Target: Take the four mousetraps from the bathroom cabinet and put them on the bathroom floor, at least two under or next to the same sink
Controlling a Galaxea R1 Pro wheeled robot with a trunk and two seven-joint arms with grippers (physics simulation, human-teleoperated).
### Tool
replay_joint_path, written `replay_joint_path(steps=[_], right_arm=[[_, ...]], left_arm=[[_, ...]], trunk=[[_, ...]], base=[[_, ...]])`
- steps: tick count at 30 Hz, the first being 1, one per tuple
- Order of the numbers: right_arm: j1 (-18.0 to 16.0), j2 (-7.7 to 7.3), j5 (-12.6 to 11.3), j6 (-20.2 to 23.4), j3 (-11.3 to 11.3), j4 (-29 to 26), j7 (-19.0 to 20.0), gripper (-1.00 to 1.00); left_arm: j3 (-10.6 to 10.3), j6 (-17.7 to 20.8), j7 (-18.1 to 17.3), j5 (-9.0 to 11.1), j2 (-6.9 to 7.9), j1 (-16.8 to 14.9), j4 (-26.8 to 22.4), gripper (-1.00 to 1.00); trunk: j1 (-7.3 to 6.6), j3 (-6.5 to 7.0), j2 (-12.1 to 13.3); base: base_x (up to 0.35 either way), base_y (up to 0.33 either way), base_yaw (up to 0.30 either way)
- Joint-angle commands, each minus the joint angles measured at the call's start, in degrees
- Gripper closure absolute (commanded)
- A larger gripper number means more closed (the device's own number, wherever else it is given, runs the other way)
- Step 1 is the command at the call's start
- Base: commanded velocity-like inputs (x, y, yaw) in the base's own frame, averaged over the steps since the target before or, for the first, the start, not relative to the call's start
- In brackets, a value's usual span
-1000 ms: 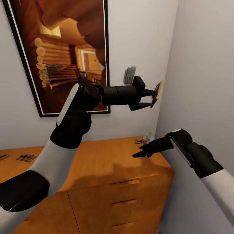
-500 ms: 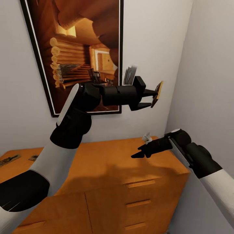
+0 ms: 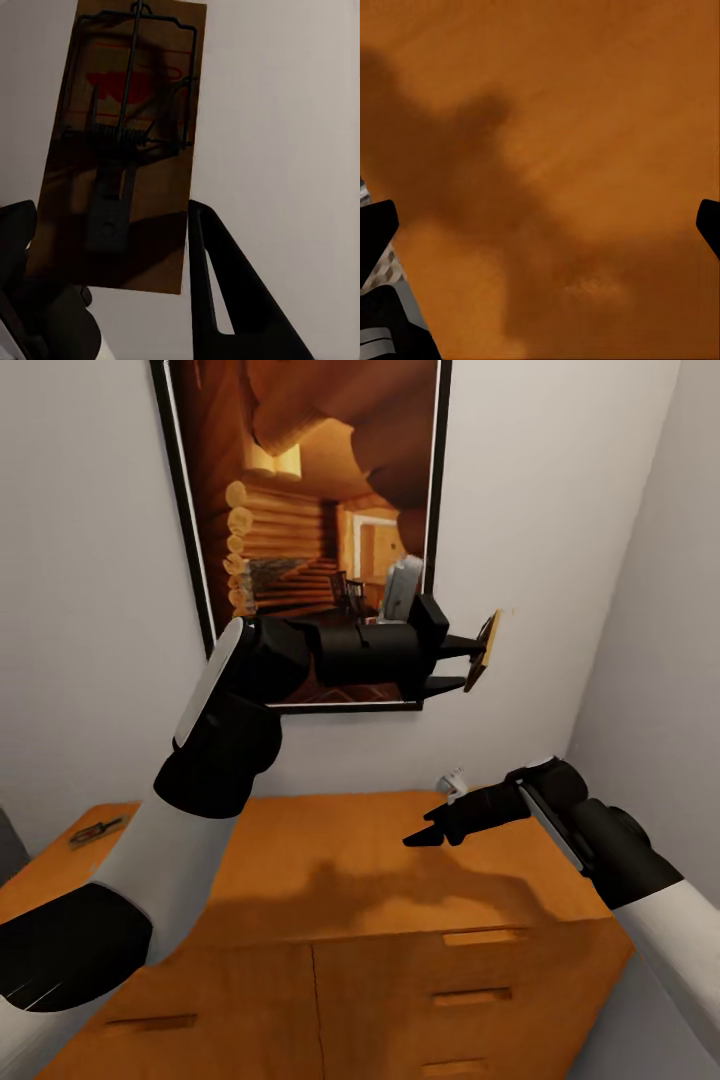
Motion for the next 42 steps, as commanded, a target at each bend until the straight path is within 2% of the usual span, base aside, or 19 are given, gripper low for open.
replay_joint_path(steps=[1,8,13,18,21,24,42], right_arm=[[-0.05,-0.08,-0.60,0.45,0.11,-0.05,-0.29,-1.00],[-0.05,0.00,-0.59,0.45,0.11,-0.05,-0.30,-1.00],[-0.05,0.01,-0.54,0.45,0.11,-0.01,-0.36,-1.00],[-0.05,0.01,-0.50,0.45,0.11,0.13,-0.42,-1.00],[-0.05,0.01,-0.49,0.45,0.11,0.22,-0.45,-1.00],[-0.05,0.01,-0.49,0.45,0.11,0.27,-0.50,-1.00],[-0.05,0.10,-0.49,0.37,0.16,0.30,-0.55,-1.00]], left_arm=[[0.06,0.18,0.40,0.26,-0.05,-0.06,0.02,1.00],[-0.15,0.16,0.35,0.28,-0.11,-0.06,0.02,1.00],[-1.99,0.08,-0.01,0.25,-0.18,-0.06,0.02,1.00],[-2.77,0.14,-4.61,0.23,-0.18,-0.06,0.02,1.00],[-4.68,0.15,-8.68,0.18,-0.15,-0.06,0.02,1.00],[-5.89,0.16,-10.25,0.14,-0.14,-0.06,0.02,1.00],[-6.55,0.07,-11.12,0.03,-0.14,-0.06,0.05,1.00]], trunk=[[0.00,-0.07,-0.04],[0.00,-0.07,-0.04],[0.00,-0.07,-0.04],[0.00,-0.07,-0.04],[0.00,-0.07,-0.04],[0.00,-0.07,-0.04],[0.00,-0.07,-0.04]], base=[[0.000,0.001,0.290],[0.000,0.000,0.290],[0.000,0.000,0.290],[0.000,0.000,0.290],[0.000,0.000,0.290],[0.000,0.000,0.290],[0.000,0.000,0.290]])
